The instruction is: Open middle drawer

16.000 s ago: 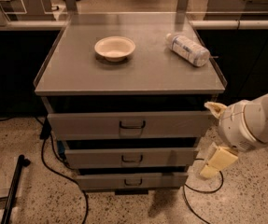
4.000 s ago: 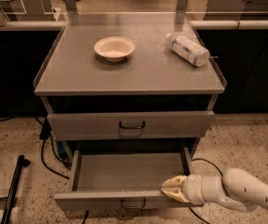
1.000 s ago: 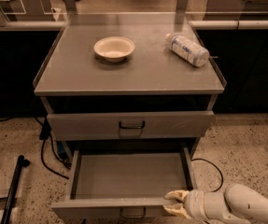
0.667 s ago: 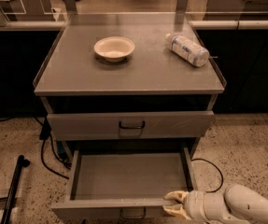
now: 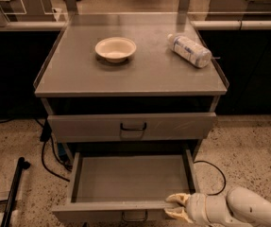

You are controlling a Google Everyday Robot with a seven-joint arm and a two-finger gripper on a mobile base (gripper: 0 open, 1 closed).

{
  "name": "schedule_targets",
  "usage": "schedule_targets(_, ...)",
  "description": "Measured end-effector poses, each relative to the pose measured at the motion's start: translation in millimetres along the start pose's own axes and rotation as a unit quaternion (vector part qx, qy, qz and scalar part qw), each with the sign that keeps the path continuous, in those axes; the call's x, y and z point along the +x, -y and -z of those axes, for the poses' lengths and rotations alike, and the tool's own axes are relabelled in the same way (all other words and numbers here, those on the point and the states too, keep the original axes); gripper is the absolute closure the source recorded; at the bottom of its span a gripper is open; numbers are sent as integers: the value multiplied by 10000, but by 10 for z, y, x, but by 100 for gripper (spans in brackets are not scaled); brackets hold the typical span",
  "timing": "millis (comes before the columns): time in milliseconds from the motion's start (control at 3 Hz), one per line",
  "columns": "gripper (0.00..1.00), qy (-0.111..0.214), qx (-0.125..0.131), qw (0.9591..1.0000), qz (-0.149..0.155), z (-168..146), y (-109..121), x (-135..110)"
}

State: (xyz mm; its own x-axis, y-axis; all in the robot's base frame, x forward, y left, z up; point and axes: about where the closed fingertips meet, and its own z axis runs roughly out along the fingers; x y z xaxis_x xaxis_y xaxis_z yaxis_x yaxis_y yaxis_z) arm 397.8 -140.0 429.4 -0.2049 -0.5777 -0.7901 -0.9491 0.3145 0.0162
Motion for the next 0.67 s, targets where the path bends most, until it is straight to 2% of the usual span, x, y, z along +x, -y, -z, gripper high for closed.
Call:
schedule_targets(333, 7, 0, -1, 10000, 0, 0, 0, 0)
schedule_targets(667, 0, 0, -1, 10000, 0, -1, 0, 0)
